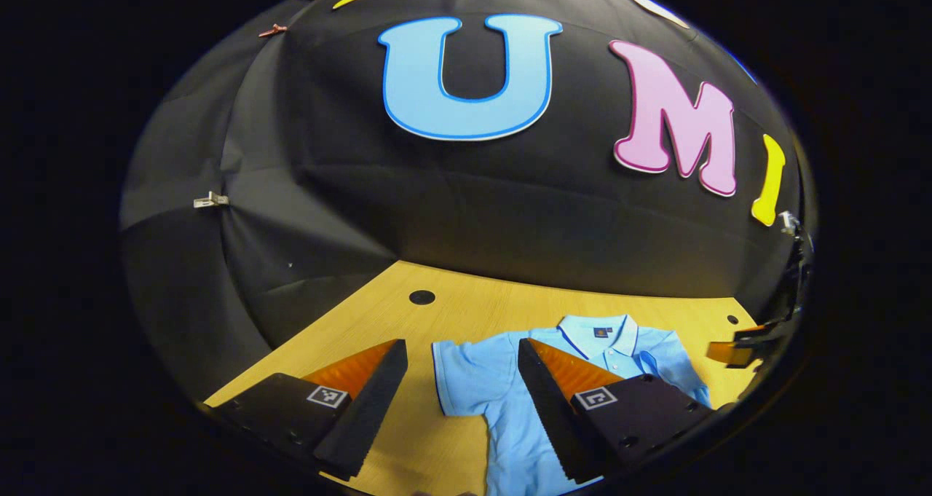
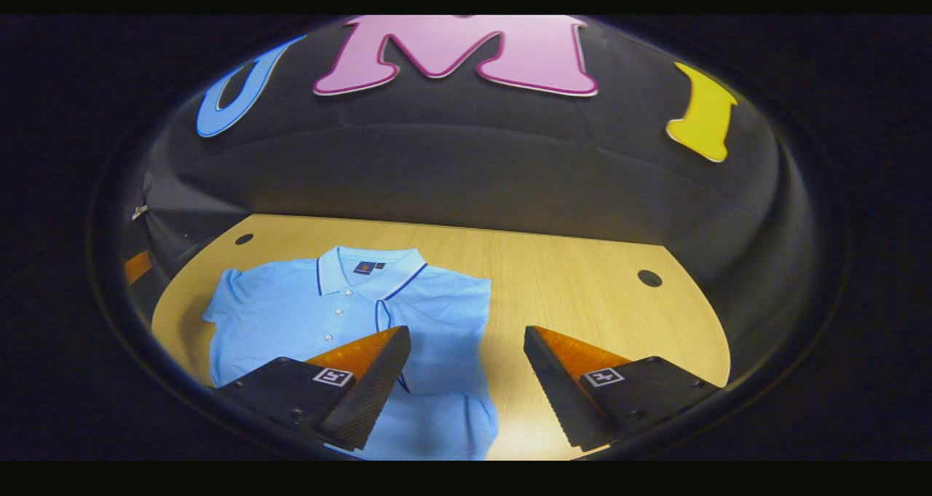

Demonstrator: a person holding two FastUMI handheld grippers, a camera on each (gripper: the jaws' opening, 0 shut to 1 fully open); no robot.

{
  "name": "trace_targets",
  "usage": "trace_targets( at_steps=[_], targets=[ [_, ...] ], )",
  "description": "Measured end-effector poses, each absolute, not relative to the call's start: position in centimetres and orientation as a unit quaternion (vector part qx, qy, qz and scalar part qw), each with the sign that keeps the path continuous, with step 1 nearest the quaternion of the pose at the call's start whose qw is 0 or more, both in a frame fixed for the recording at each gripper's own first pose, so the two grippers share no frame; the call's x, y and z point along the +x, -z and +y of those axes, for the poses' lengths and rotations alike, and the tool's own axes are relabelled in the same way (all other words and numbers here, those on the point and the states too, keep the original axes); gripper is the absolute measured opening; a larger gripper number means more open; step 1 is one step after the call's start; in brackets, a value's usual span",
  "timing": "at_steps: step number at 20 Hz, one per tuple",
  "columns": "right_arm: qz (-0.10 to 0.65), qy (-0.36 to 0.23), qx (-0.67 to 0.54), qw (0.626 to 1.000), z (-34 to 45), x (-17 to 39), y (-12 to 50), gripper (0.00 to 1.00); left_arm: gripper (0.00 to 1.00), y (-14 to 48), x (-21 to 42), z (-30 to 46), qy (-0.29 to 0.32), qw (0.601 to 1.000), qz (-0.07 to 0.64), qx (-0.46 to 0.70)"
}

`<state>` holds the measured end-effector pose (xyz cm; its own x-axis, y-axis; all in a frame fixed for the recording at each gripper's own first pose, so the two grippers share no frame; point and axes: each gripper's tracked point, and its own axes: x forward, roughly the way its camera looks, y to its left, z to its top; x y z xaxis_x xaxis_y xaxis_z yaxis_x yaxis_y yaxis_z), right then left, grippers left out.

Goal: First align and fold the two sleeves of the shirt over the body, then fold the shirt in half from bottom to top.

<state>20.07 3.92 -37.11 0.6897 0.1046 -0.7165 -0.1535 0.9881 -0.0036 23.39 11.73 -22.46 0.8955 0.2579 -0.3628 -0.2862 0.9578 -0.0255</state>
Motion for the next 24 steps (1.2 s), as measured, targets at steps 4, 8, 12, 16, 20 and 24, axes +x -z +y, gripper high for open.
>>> trace_targets(
  at_steps=[4,8,12,16,20,24],
  targets=[
    [0.384,-0.049,-0.012,0.922,0.0,18.5,35.2,0.98,0.97,27.2,27.8,14.0,-0.161,0.960,0.217,-0.073],
    [0.381,-0.016,-0.005,0.925,-5.8,17.3,33.6,0.98,0.98,32.0,30.8,16.6,-0.175,0.947,0.259,-0.068],
    [0.379,0.009,-0.020,0.925,-9.8,15.9,32.9,0.98,0.97,35.8,32.4,17.7,-0.173,0.940,0.287,-0.055],
    [0.384,0.014,-0.035,0.923,-10.8,14.4,33.4,0.98,0.97,38.2,33.9,17.3,-0.148,0.937,0.317,-0.022],
    [0.389,-0.001,-0.038,0.921,-9.4,13.5,34.0,0.98,0.81,38.3,35.0,16.0,-0.126,0.938,0.322,-0.014],
    [0.392,-0.010,-0.026,0.919,-7.8,13.0,34.8,0.98,0.25,38.5,35.5,14.1,-0.094,0.938,0.335,0.006]
  ],
)
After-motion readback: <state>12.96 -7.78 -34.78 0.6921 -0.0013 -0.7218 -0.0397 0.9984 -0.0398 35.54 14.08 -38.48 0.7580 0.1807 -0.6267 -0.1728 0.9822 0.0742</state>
